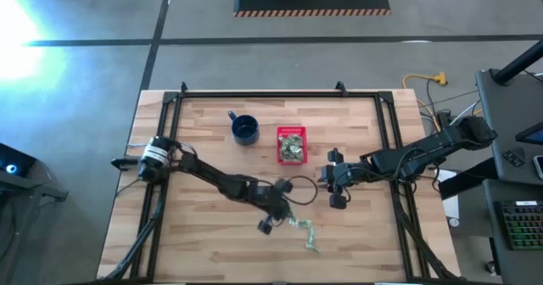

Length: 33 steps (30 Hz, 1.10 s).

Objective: Pick and place items into bin
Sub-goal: Put the green stevia packet into the red bin

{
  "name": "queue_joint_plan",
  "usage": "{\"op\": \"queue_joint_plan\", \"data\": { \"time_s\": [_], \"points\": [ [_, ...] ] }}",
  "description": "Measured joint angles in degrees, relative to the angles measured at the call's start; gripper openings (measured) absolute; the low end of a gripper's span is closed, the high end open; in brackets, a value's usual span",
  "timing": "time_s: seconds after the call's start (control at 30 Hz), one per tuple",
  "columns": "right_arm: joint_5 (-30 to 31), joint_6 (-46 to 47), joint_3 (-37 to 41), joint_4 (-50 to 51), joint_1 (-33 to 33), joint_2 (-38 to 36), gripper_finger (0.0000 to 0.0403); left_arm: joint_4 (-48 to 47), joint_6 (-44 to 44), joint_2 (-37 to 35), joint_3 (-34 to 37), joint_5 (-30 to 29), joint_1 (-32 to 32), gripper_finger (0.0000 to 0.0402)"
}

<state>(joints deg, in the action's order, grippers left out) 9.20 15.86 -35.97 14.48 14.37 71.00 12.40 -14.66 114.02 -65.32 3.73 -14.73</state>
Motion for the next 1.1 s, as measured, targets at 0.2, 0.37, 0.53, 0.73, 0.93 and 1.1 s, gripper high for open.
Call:
{"op": "queue_joint_plan", "data": {
  "time_s": [0.2, 0.37, 0.53, 0.73, 0.93, 1.1],
  "points": [
    [0.0, 0.0, 0.1, 0.1, 0.0, 0.0, 0.0075, -0.3, -5.6, -4.5, 0.1, -25.3, 1.0, 0.0006],
    [0.2, 0.0, 0.4, 0.1, 0.0, 0.0, 0.0069, 1.3, -10.2, -6.5, 0.0, -42.1, 4.8, 0.0011],
    [1.6, 0.0, 0.7, -0.1, 0.0, 0.0, 0.0070, 1.2, -9.7, -6.6, 0.0, -43.4, 11.5, 0.0012],
    [1.9, 0.0, 1.1, -0.1, 0.0, 0.0, 0.0075, 0.0, -6.2, -5.7, 0.0, -37.6, 17.8, 0.0012],
    [3.0, 0.0, 1.9, -0.3, 0.0, 0.0, 0.0067, -1.4, -5.2, -5.7, 0.0, -32.1, 19.0, 0.0030],
    [3.0, 0.1, 4.5, -7.0, 0.0, 0.0, 0.0066, -1.7, -5.2, -6.1, 0.0, -32.0, 19.0, 0.0087]
  ]
}}
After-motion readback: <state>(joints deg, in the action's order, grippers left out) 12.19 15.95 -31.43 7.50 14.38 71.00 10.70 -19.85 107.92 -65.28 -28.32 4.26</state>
